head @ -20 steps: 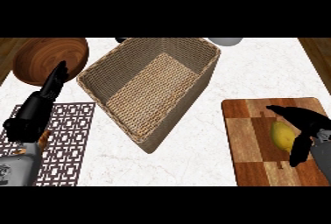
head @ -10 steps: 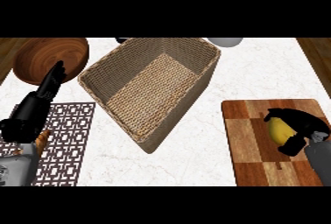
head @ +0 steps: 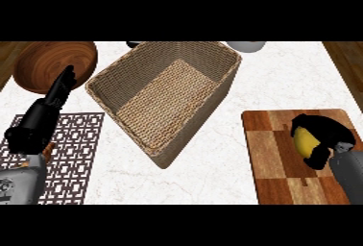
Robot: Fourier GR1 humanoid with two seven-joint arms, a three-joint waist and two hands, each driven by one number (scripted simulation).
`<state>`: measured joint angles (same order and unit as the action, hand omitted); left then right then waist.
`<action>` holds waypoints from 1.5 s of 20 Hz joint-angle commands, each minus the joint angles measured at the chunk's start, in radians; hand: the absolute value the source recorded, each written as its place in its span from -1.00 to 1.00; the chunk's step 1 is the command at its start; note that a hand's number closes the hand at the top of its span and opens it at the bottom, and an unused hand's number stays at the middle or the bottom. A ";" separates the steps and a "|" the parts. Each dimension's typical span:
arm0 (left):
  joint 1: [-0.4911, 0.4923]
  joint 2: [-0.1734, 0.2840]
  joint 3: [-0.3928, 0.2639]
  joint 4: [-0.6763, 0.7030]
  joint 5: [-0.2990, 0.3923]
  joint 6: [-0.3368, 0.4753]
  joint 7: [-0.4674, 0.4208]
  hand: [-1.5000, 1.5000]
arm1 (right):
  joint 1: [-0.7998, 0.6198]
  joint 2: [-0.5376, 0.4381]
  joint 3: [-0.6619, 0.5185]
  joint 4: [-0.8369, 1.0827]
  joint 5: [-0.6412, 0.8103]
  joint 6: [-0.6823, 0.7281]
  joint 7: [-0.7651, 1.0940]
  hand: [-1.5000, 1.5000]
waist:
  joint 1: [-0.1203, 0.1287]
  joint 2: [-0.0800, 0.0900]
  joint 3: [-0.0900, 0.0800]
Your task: Pick the lemon from the cutting board and place it in the basket
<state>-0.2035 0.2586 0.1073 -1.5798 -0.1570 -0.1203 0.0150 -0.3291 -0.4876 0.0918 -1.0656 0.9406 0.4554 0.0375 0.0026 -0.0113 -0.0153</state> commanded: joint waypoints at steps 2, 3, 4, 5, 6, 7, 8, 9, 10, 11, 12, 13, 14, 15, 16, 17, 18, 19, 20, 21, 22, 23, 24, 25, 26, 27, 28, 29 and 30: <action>0.021 0.024 0.030 -0.019 0.010 -0.007 0.002 0.00 | 0.146 0.152 -0.031 -0.092 0.045 -0.171 0.260 1.00 | -0.026 0.003 0.014; 0.045 -0.001 0.025 0.000 -0.006 0.022 -0.019 0.00 | 0.154 0.178 -0.042 -0.141 0.051 -0.158 0.353 1.00 | -0.042 -0.002 0.012; 0.041 0.020 0.039 -0.004 0.006 0.004 -0.002 0.00 | 0.172 0.199 -0.056 -0.167 0.069 -0.190 0.424 1.00 | -0.053 -0.007 0.011; 0.035 0.022 0.044 -0.020 0.004 0.013 0.013 0.00 | 0.176 0.231 -0.083 -0.179 0.083 -0.241 0.496 1.00 | -0.054 -0.009 0.012; 0.052 -0.003 0.008 -0.035 -0.007 0.011 0.010 0.00 | 0.211 0.241 -0.061 -0.235 0.119 -0.254 0.545 1.00 | -0.056 -0.010 0.012; 0.035 0.015 0.031 -0.027 -0.001 0.013 0.024 0.00 | 0.242 0.254 -0.053 -0.294 0.143 -0.285 0.582 1.00 | -0.056 -0.007 0.012; 0.052 0.015 0.025 -0.023 -0.005 0.006 0.000 0.00 | 0.279 0.279 -0.033 -0.346 0.175 -0.313 0.626 1.00 | -0.050 -0.004 0.012; 0.060 0.007 0.021 -0.067 0.001 0.010 0.032 0.00 | 0.302 0.265 -0.045 -0.425 0.181 -0.317 0.650 1.00 | -0.042 -0.006 0.013; 0.052 0.000 0.007 -0.030 -0.009 0.006 -0.002 0.00 | 0.313 0.308 0.001 -0.475 0.234 -0.331 0.716 1.00 | -0.041 -0.001 0.012; 0.049 0.012 0.033 -0.036 0.009 0.004 0.018 0.00 | 0.371 0.311 0.025 -0.566 0.258 -0.353 0.726 1.00 | -0.048 -0.004 0.012; 0.056 0.000 0.014 -0.016 -0.010 0.010 -0.019 0.00 | 0.340 0.315 0.011 -0.615 0.266 -0.364 0.754 1.00 | -0.041 0.000 0.013; 0.029 0.031 0.041 -0.032 0.017 -0.015 0.022 0.00 | 0.397 0.331 0.028 -0.664 0.282 -0.429 0.740 1.00 | -0.041 -0.001 0.014; 0.055 -0.005 0.014 -0.028 -0.020 0.025 -0.010 0.00 | 0.346 0.332 0.008 -0.707 0.282 -0.458 0.744 1.00 | -0.040 -0.001 0.013; 0.066 -0.009 0.016 -0.037 -0.012 0.023 -0.001 0.00 | 0.326 0.331 0.000 -0.775 0.289 -0.465 0.760 1.00 | -0.041 -0.005 0.013; 0.030 0.007 0.028 -0.020 0.003 0.008 0.017 0.00 | 0.303 0.355 0.027 -0.836 0.305 -0.470 0.778 1.00 | -0.044 -0.004 0.013; 0.053 0.004 0.022 -0.043 0.002 0.005 0.009 0.00 | 0.250 0.385 0.024 -0.857 0.296 -0.509 0.778 1.00 | -0.025 -0.005 0.014; 0.052 -0.010 0.002 -0.043 -0.001 0.002 0.008 0.00 | 0.223 0.393 0.004 -0.908 0.253 -0.526 0.756 1.00 | -0.030 -0.005 0.014; 0.050 0.024 0.028 -0.045 0.003 -0.010 0.012 0.00 | 0.235 0.391 0.012 -0.966 0.232 -0.527 0.736 1.00 | -0.028 -0.004 0.015; 0.064 0.006 0.026 -0.052 0.018 -0.010 0.005 0.00 | 0.200 0.425 0.046 -1.014 0.247 -0.513 0.772 1.00 | -0.017 -0.004 0.014; 0.053 -0.006 0.001 -0.043 -0.011 0.005 0.012 0.00 | 0.168 0.440 0.062 -1.043 0.238 -0.512 0.770 1.00 | -0.017 0.000 0.014; 0.019 0.007 0.019 -0.031 0.006 -0.004 0.013 0.00 | 0.151 0.458 0.099 -1.102 0.257 -0.477 0.805 1.00 | -0.020 0.001 0.013; 0.035 0.013 0.031 -0.029 0.008 -0.005 -0.009 0.00 | 0.149 0.446 0.108 -1.127 0.267 -0.480 0.791 1.00 | -0.013 0.004 0.014; 0.030 0.003 0.017 -0.030 0.003 -0.005 0.000 0.00 | 0.063 0.448 0.112 -1.148 0.274 -0.397 0.840 1.00 | -0.007 0.006 0.013; 0.038 0.013 0.010 -0.044 0.004 -0.022 -0.001 0.00 | -0.018 0.470 0.157 -1.153 0.348 -0.359 0.901 1.00 | 0.002 0.004 0.012; -0.025 0.021 0.029 -0.009 0.018 -0.025 0.027 0.00 | -0.023 0.471 0.179 -1.149 0.350 -0.340 0.892 1.00 | -0.005 0.008 0.014; -0.016 0.023 0.030 -0.004 0.017 -0.028 0.021 0.00 | -0.103 0.483 0.161 -1.181 0.329 -0.256 0.942 1.00 | -0.003 0.008 0.013; 0.019 -0.011 -0.005 0.003 -0.023 0.002 -0.029 0.00 | -0.212 0.486 0.136 -1.145 0.300 -0.218 0.965 1.00 | 0.003 0.009 0.013; -0.018 0.001 0.001 0.006 -0.010 -0.011 -0.001 0.00 | -0.274 0.486 0.172 -1.082 0.283 -0.240 1.012 1.00 | 0.008 0.010 0.013; 0.000 0.009 0.029 0.010 0.019 -0.023 -0.007 0.00 | -0.340 0.486 0.153 -1.124 0.254 -0.165 1.054 1.00 | 0.008 0.008 0.013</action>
<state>-0.1964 0.2655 0.1235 -1.5882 -0.1538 -0.1335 0.0149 -0.4537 -0.0190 0.2298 -2.1704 1.2293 0.1606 0.9624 0.0012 -0.0048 -0.0023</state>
